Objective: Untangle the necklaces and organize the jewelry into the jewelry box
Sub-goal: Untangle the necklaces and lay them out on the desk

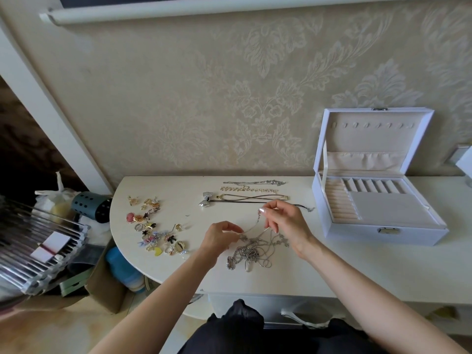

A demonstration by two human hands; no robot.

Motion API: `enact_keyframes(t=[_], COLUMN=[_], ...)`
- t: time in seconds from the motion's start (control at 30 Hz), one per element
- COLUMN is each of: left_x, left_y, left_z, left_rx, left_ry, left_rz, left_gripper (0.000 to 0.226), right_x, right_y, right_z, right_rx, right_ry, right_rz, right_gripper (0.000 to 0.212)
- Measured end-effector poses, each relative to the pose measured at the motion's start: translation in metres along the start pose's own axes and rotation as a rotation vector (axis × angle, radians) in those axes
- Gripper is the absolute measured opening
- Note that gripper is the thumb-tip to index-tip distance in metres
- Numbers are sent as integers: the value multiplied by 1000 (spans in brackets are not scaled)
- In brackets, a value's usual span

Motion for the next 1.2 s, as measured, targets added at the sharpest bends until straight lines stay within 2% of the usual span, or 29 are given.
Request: enact_keyframes(t=[0.17,0.27,0.37,0.43,0.5,0.57,0.67,0.93,1.2], left_x=[0,2,7,11,12,11,9,-5,-14], left_y=[-6,-10,-22,-31,-36,-37,-36,-44,-38], left_z=[-2,-2,-7,-9,-8,-8,-9,-3,-2], left_rx=[62,216,382,425,454,462,447,381,334], left_ry=[9,34,152,235,196,147,101,54,-135], left_rz=[76,137,57,-1,-2,-43,-173,-650,-725], left_gripper=[9,30,50,43,22,12,25,32,23], right_x=[0,2,7,9,8,7,7,4,3], right_y=[14,20,25,26,27,28,26,5,5], right_z=[7,9,11,12,13,13,12,7,5], right_rx=[-18,-18,-42,-41,-22,-18,-16,69,69], right_ry=[34,75,116,138,150,150,160,103,78], right_rz=[-11,-38,-123,-162,-149,-119,-86,-85,16], right_gripper=[14,10,7,5,6,9,11,10,8])
Point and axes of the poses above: each hand's wrist, its own z-axis towards the middle knuckle, its own x-axis out of the palm, y = z × x, the point moved 2 cm from there along z, towards the middle knuckle, and after that the axes turned 3 degrees about y, right-handed, at the moved point
